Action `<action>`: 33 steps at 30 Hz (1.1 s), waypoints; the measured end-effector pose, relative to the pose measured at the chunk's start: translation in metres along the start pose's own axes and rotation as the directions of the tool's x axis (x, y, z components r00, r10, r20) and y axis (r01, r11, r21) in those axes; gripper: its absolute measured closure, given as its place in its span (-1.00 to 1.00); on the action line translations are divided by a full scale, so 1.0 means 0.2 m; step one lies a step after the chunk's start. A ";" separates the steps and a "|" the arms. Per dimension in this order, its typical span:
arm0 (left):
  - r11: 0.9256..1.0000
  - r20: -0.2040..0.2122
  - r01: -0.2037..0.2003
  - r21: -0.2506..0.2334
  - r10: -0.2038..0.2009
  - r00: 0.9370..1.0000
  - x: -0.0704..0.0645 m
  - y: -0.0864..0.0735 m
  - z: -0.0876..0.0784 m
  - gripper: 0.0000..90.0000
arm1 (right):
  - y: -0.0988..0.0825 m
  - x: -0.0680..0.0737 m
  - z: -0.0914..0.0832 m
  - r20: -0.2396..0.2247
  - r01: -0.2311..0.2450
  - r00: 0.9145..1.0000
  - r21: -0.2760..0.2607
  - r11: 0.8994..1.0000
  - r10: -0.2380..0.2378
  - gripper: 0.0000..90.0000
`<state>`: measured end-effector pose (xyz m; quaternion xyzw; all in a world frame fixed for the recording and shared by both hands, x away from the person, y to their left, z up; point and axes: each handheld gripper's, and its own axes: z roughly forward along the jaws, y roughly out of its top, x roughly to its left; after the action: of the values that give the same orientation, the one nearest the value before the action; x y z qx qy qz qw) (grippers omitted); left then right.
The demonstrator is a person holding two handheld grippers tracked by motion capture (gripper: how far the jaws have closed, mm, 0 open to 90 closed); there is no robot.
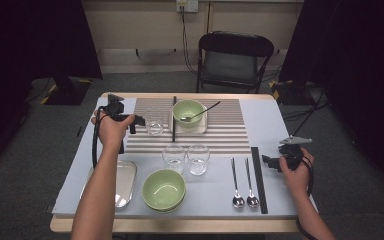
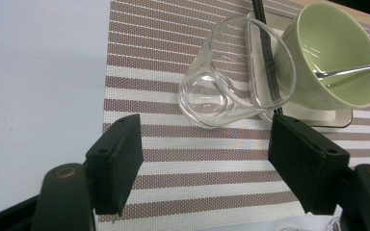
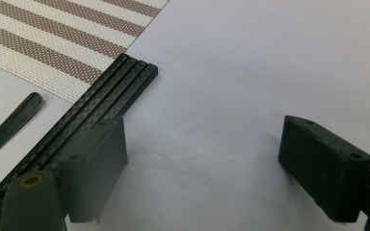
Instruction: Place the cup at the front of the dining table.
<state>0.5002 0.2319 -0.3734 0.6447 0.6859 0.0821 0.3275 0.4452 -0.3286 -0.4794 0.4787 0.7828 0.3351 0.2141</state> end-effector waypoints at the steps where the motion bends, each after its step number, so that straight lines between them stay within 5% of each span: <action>1: 1.000 0.004 -0.003 -0.002 0.003 1.000 0.00 0.00 0.00 -0.38 | 0.00 0.00 0.00 0.000 0.000 1.000 0.000 1.000 0.000 -0.64; 7: 1.000 0.004 -0.009 0.002 0.009 1.000 0.00 -0.01 -0.01 -0.38 | 0.00 0.00 0.00 0.000 0.000 1.000 0.000 1.000 0.000 -0.64; 13: 1.000 0.046 -0.012 0.006 0.012 0.999 0.00 -0.02 -0.02 -0.44 | 0.00 0.00 0.00 0.000 0.000 1.000 0.000 1.000 0.000 -0.64; 33: 0.998 0.031 -0.063 0.029 0.062 0.998 0.03 -0.07 -0.04 -0.46 | 0.00 0.00 0.00 0.000 0.000 1.000 0.000 1.000 0.000 -0.64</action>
<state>0.4838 0.2373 -0.3760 0.6717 0.6617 0.0724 0.3253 0.4452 -0.3286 -0.4794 0.4787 0.7828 0.3350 0.2141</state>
